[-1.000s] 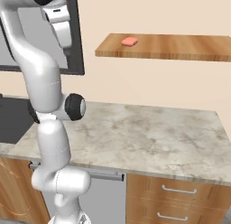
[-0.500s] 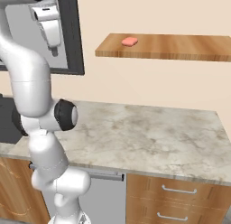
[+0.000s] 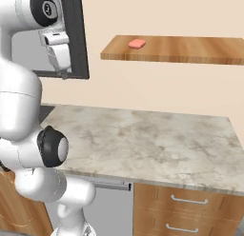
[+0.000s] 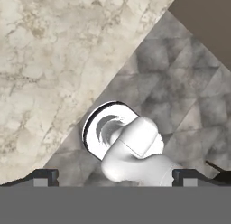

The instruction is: Pick up the sponge and bar soap from the sink, and place them back in the shelves.

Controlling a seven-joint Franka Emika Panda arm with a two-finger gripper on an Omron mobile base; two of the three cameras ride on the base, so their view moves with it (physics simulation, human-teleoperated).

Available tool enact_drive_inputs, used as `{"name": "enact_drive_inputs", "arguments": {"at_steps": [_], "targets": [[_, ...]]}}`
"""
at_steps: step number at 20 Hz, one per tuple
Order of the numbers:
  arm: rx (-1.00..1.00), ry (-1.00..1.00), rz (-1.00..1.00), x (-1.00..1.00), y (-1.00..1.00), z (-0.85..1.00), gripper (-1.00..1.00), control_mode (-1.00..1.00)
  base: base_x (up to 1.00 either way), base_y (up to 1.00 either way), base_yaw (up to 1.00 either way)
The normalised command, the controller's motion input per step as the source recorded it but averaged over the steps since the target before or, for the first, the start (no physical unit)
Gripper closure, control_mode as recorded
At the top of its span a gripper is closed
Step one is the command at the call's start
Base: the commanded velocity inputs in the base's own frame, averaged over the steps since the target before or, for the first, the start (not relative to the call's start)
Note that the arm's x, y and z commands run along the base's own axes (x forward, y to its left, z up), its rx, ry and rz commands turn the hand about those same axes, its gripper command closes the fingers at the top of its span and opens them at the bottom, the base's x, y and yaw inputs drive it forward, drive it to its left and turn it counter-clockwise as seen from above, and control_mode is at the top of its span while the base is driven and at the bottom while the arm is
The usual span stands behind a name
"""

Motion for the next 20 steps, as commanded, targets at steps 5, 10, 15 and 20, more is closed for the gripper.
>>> {"name": "enact_drive_inputs", "arguments": {"at_steps": [5, 10, 15, 20], "targets": [[-0.01, 0.00, 0.12, -0.34, -0.04, -0.54, -1.00, -1.00, 0.00, 0.00, 0.00], [0.00, 0.02, 0.14, -0.22, -0.08, -0.41, -1.00, -1.00, 0.00, 0.00, 0.00], [0.03, 0.02, 0.33, -0.15, -0.11, -0.35, -1.00, -1.00, 0.00, 0.00, 0.00], [0.16, 0.00, 0.31, -0.06, 0.00, -0.24, -1.00, -1.00, 0.00, 0.00, 0.00]]}}
